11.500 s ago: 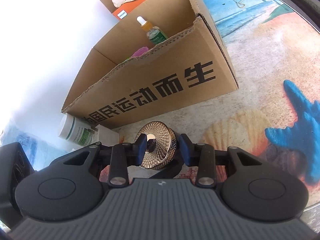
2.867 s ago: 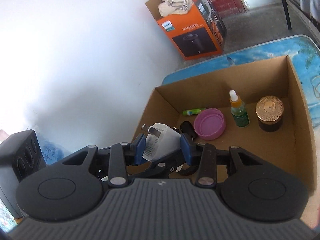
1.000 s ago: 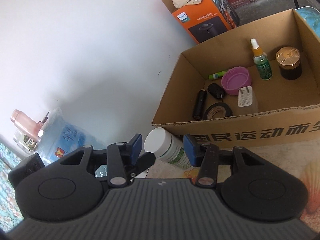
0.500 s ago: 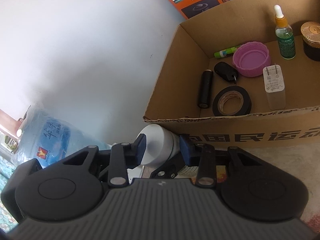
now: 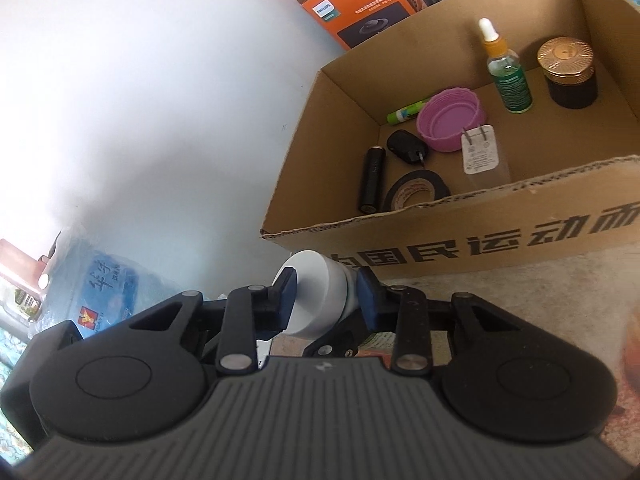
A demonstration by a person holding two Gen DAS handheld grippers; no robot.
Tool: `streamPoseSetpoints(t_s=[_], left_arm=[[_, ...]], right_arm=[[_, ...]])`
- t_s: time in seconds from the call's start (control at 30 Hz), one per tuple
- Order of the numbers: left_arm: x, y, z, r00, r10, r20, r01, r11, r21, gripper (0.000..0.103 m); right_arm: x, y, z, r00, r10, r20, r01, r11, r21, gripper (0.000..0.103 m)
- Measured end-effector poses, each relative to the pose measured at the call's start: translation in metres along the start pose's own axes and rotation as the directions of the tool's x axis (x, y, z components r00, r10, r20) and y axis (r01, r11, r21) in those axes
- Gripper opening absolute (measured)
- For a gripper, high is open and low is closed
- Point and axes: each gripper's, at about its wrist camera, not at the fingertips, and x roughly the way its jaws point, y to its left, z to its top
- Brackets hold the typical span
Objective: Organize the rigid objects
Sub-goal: 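Grasp the white vitamin bottle around its lid with the right gripper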
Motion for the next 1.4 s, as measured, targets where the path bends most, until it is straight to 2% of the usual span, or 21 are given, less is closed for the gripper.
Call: streamPoseSetpoints(t_s=[0.17,0.37,1.1,1.4], left_arm=[[0.007,-0.016,-0.003,1.0,-0.023,-0.021,0.023,1.0,0.019,0.054],[0.011,-0.024,-0.001,1.0,-0.005,-0.021,0.006,0.999,0.046,0.054],[0.015,-0.023,-0.001,0.999,-0.005,-0.041,0.007,1.0,0.029,0.054],[0.003,-0.026,-0.002,1.0,0.003,-0.018,-0.002,1.0,0.027,0.054]], right_arm=[[-0.013,-0.016,-0.003,1.0,-0.016,0.014,0.015,0.999,0.033,0.034],[-0.017,-0.026,-0.002,1.0,-0.001,0.019,0.0,0.998,0.059,0.034],[-0.017,-0.022,-0.005,1.0,-0.001,0.019,0.0,0.998,0.057,0.036],[-0.026,-0.015,-0.009,0.999,0.014,0.033,-0.015,0.999,0.045,0.036]])
